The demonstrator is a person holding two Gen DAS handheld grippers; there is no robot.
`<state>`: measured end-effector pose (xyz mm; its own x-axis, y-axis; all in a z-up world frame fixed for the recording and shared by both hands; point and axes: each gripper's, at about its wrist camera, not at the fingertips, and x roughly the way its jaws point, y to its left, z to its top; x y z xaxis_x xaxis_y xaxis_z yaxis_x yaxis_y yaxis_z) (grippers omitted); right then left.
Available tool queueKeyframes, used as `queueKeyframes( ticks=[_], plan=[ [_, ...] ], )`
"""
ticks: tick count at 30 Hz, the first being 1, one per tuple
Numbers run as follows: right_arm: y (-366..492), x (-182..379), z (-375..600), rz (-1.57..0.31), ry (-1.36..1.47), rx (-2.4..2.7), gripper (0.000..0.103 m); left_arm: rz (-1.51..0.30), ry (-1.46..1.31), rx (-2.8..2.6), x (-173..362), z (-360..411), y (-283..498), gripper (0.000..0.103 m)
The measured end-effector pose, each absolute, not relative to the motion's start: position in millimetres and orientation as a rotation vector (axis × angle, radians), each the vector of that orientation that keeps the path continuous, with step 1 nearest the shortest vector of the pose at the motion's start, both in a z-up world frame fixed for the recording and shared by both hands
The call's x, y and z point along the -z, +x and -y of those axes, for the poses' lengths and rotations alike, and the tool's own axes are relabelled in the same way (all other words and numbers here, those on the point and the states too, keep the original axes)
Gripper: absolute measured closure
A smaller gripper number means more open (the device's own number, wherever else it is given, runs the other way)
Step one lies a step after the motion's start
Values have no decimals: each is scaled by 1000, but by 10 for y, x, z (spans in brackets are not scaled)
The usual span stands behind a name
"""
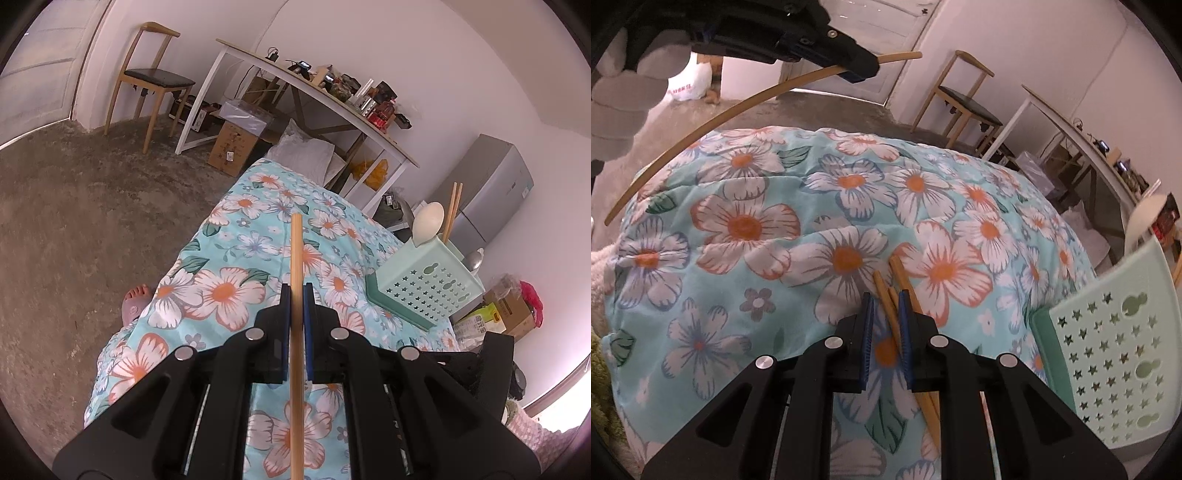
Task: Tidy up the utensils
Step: 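Lift a chopstick with the right tool while the left tool carries its chopstick toward the holder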
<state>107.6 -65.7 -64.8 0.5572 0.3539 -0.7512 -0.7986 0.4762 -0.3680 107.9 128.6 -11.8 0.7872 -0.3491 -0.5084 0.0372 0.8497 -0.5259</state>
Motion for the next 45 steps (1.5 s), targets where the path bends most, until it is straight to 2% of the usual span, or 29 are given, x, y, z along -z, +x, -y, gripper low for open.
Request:
queueKeyframes(
  ticks=[4,10,17,21,30,34,45],
  plan=[
    [1106,563,677,-645,-718,-765,95,-635,-519,221,109,-1299,1075,97],
    [1104,118,933,-572,-556,-711,95,-621,-520,228,125,-1290,1063,97],
    [1118,-690,1801,-448,-162,-585,96,-561,-525,258,-47,-1120,1029,97],
    [1015,-895,2262,-394,-18,-510,97,-493,-541,305,-247,-973,1085,97],
    [641,-889,2836,-331,130,-370,97,-263,-511,384,-663,-393,1136,97],
    [607,-847,2888,-317,148,-352,97,-286,-466,403,-610,-140,1114,97],
    [530,-684,3001,-332,250,-319,100,-348,-385,411,-563,-34,1073,97]
  ],
)
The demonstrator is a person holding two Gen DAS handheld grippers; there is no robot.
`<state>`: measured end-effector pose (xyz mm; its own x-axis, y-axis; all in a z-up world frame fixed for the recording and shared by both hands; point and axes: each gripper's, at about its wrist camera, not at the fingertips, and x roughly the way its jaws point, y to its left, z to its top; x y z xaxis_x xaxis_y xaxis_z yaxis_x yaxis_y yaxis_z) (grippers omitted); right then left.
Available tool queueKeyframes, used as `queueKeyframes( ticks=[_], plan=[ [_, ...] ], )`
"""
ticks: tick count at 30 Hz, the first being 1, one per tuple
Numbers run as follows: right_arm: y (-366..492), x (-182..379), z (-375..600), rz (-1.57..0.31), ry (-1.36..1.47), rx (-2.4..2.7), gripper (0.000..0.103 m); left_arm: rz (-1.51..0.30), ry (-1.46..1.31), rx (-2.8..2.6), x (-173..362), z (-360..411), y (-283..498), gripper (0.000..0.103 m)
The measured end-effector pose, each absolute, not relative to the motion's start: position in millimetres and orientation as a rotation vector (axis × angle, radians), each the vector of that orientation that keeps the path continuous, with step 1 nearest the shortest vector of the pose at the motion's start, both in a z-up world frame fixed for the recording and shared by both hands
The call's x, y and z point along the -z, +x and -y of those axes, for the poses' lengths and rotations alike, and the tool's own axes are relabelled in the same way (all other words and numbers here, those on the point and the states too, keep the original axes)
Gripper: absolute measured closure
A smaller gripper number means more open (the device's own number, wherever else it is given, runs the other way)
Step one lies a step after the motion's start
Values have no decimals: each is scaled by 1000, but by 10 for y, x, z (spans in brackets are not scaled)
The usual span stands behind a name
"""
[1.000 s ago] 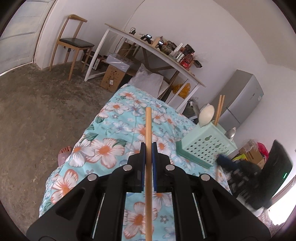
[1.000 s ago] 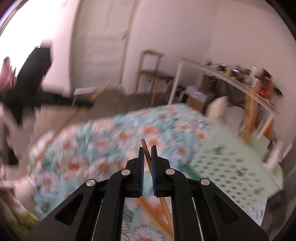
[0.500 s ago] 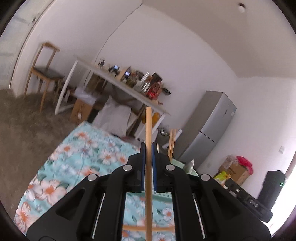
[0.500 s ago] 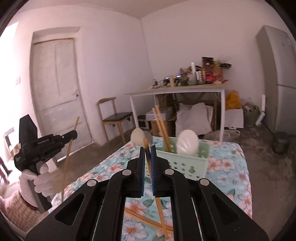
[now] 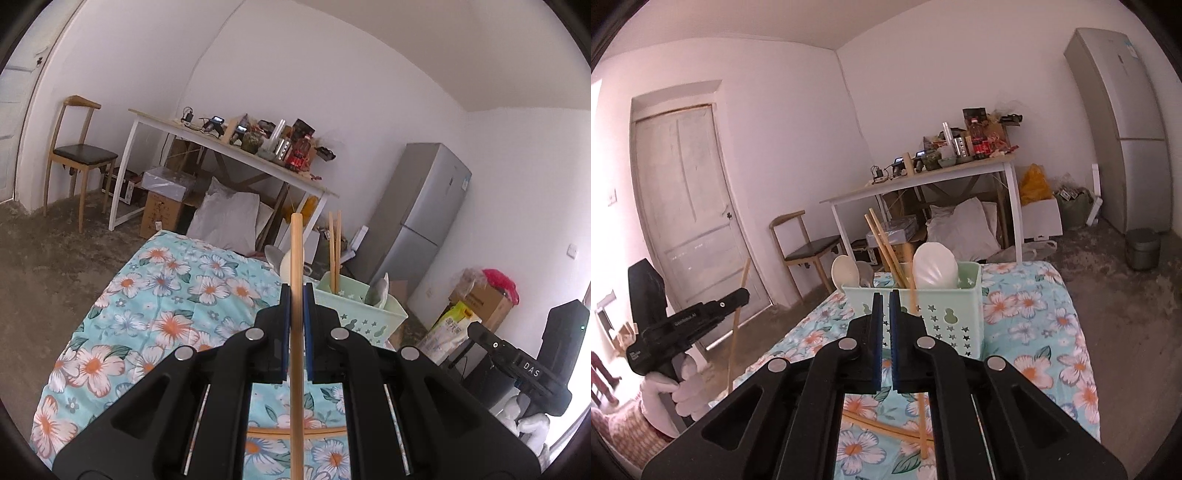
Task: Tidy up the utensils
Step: 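Lift a chopstick with the right tool while the left tool carries its chopstick toward the holder, then carry both held chopsticks above the green holder with both tools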
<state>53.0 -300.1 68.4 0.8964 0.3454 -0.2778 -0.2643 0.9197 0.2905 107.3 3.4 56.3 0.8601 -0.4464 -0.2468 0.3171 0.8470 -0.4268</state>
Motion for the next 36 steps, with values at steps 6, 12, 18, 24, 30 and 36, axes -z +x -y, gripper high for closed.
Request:
queueKeyframes(
  ticks=[6,12,18,24,30,36],
  plan=[
    [502,-662,3114,-322,270,-330,100,-337,-364,426,-621,23,1094,97],
    [529,-570,3253,-369,319,-343,100,-344,-351,423,-646,90,1083,97],
    [572,-344,3381,-467,352,-365,79,-364,-354,414,-591,80,1112,97],
    [810,-45,3402,-586,392,-362,75,-384,-361,408,-522,41,1160,97],
    [1057,-107,3347,-566,404,-387,75,-402,-363,395,-475,-1,1204,97],
    [1435,-177,3342,-583,394,-364,75,-413,-368,386,-449,-31,1228,97]
  ],
)
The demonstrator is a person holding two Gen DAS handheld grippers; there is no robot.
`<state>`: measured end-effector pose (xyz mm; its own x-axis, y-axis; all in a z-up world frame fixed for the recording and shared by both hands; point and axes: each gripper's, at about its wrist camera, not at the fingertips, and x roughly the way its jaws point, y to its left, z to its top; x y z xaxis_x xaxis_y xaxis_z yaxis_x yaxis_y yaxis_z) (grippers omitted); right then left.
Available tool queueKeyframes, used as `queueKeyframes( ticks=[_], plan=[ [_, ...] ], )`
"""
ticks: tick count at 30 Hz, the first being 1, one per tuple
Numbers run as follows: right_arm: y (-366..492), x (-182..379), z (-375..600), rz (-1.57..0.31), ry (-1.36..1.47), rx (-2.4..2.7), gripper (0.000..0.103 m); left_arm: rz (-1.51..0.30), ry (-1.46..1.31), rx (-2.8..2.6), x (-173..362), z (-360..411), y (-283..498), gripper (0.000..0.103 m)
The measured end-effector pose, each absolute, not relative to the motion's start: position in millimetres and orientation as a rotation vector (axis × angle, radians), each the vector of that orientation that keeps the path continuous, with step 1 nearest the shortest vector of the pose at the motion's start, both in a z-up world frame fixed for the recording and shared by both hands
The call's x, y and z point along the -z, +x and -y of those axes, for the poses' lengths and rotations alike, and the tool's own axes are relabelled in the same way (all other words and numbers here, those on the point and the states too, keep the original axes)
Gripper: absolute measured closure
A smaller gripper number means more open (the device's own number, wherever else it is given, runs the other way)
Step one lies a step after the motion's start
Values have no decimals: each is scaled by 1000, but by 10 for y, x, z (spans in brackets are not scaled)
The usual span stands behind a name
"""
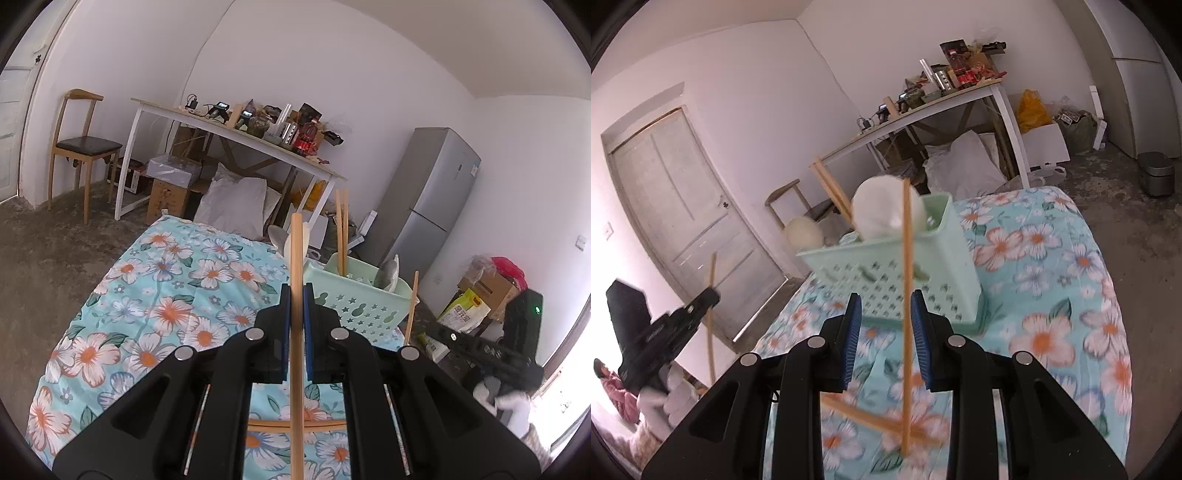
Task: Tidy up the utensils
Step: 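Carry both held chopsticks above the green holder with both tools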
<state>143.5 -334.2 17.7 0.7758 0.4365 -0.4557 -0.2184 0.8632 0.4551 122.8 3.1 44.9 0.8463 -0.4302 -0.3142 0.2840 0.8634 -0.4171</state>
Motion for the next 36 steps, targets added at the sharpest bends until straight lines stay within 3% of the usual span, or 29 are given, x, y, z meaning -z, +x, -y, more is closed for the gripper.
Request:
queueKeyframes(
  ticks=[7,14,36],
  plan=[
    [1692,-142,3292,-648,364,-332,76,-420,-367,388,-450,-33,1254,97],
    [1789,-158,3271,-654,354,-327,96,-427,-361,398,-428,-12,1272,97],
    [1190,-540,3379,-485,331,-350,96,-558,-335,431,-410,29,1306,97]
  ],
)
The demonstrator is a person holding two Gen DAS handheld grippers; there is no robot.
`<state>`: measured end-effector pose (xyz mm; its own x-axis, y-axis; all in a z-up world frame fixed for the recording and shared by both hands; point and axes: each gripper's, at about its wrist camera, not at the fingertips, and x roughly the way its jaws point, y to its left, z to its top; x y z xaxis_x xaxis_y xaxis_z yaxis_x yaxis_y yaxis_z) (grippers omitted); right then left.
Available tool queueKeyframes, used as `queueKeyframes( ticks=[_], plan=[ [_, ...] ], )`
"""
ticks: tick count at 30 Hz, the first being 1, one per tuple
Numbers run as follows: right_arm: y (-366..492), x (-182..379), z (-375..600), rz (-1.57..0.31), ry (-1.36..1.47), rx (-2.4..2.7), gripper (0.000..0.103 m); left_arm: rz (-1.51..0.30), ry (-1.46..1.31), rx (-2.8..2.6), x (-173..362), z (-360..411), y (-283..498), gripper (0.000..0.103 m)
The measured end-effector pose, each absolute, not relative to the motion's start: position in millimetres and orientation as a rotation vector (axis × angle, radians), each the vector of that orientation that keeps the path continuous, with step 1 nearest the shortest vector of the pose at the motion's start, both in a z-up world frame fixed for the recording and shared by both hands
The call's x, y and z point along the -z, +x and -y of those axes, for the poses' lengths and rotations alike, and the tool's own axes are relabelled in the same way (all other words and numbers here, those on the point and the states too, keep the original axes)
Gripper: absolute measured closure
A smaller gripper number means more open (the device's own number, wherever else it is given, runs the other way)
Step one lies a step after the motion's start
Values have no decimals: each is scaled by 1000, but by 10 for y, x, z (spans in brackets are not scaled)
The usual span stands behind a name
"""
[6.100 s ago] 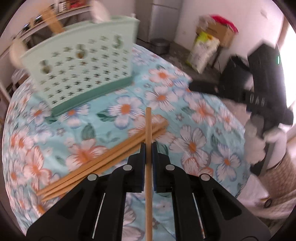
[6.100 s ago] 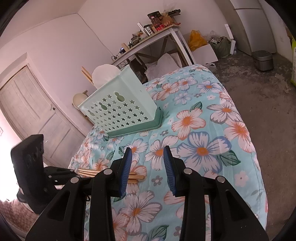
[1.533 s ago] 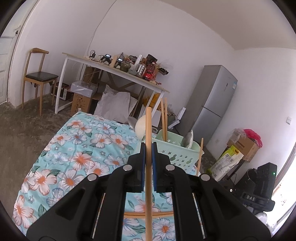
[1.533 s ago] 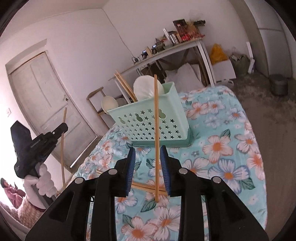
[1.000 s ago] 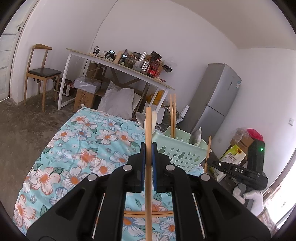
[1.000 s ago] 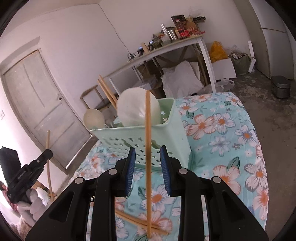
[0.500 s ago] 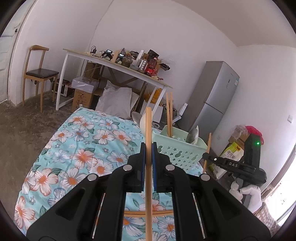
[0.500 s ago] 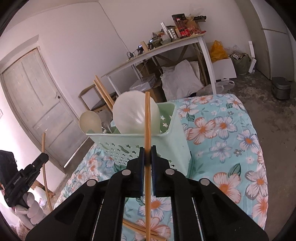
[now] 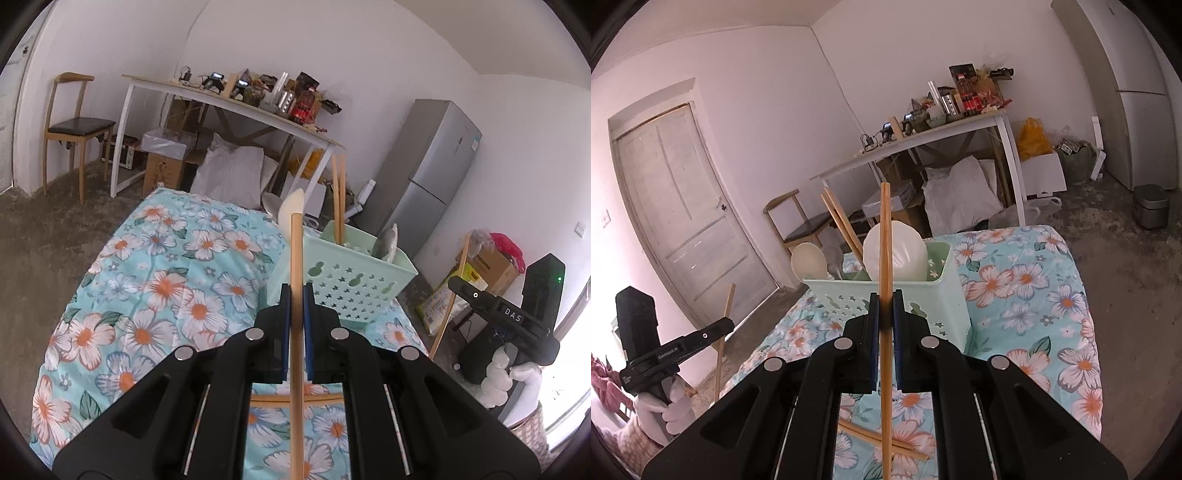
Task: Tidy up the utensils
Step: 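Carry both held chopsticks above the green holder with both tools, then lower the left tool's chopstick into the holder and open it while the right tool lowers its chopstick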
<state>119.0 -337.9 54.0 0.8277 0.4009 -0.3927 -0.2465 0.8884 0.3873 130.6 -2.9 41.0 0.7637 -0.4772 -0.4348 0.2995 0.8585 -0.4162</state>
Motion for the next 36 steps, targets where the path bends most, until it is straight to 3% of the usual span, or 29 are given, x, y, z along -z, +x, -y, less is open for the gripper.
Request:
queueKeyframes(
  ticks=[10,15,36],
  plan=[
    [1115,-555,3394,-464,331,-361,96,-768,-338,472,-310,58,1466,97],
    [1092,-573,3415,-459,339,-373,96,-768,-353,469,-337,52,1462,97],
    [954,-776,3581,-376,378,-418,96,-223,-391,533,-1698,520,1639,97]
  ],
)
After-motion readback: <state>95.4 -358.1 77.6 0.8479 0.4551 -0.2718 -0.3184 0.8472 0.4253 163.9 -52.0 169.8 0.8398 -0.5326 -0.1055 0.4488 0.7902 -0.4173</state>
